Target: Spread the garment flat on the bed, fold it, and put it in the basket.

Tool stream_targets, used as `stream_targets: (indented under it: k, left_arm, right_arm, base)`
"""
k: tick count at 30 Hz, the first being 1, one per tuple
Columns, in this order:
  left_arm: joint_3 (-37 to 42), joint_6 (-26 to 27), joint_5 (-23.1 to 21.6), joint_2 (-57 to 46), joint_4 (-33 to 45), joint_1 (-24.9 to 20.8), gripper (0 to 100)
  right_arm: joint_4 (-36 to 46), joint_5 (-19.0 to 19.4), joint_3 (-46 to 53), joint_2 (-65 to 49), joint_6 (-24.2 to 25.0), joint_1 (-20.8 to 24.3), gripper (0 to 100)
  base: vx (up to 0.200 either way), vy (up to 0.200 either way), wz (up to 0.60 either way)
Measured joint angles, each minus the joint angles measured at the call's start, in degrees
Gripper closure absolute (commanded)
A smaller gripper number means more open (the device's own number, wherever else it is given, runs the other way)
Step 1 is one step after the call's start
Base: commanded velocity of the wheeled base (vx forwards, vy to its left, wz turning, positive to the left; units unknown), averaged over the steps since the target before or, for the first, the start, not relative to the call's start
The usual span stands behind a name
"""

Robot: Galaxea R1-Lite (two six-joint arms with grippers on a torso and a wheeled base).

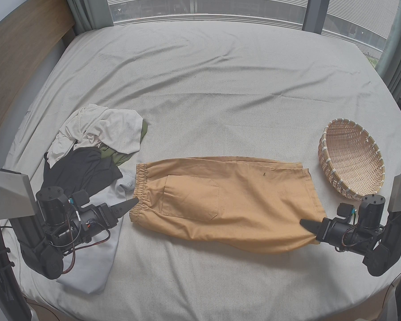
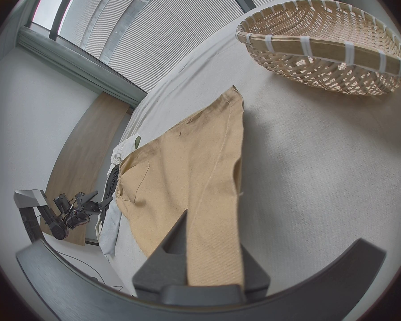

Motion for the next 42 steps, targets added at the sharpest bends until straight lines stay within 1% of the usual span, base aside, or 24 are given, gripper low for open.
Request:
stream_targets:
  k: [4,8,9,15,19,23,27,33,42]
  left_arm:
    - [0.0,0.0,0.0,0.4,0.0,-0.1,0]
    - [-0.1,0.0,-0.1,1.6,0.0,-0.3,0]
    - [-0.2,0.0,-0.1,1.9,0.0,-0.3,0]
    - [-0.8,0.0,-0.1,3.8,0.0,-1.1,0]
    - [-1.4,0.0,0.1,5.1,0.0,-2.0,0]
    - [-1.9,0.0,0.2,5.9,0.0,-2.6,0]
    - [-2.3,-0.1,0.5,6.4,0.0,-2.9,0]
    - [-3.4,-0.3,2.6,8.3,0.0,-3.2,0]
    - [-7.4,-1.1,3.0,11.6,0.0,-5.5,0]
  right_arm:
    - [0.0,0.0,0.7,0.0,-2.3,-0.7,100]
    - [0.0,-0.1,0.7,0.1,-3.6,-1.0,100]
    - [0.0,-0.1,0.6,0.1,-3.8,-1.0,0]
    - [0.0,-0.3,0.8,0.1,-5.2,-1.5,0]
    - [0.0,-0.4,2.5,-0.6,-7.1,-3.1,0]
    - [0.0,-0.2,4.3,-3.3,-7.9,-4.3,0]
    - [0.0,0.1,5.4,-7.4,-8.0,-4.6,0]
    - [0.0,0.5,4.8,-13.9,-7.9,-2.6,0]
    - [0.0,0.5,2.2,-16.7,-7.5,-0.1,0]
  base:
    - [0.000,0.000,0.00]
    - [0.000,0.000,0.00]
    - [0.000,0.000,0.00]
    - [0.000,0.000,0.00]
    - [0.000,0.000,0.00]
    - [0.000,0.000,0.00]
    - [0.000,0.000,0.00]
    - [0.000,0.000,0.00]
    - [0.000,0.000,0.00]
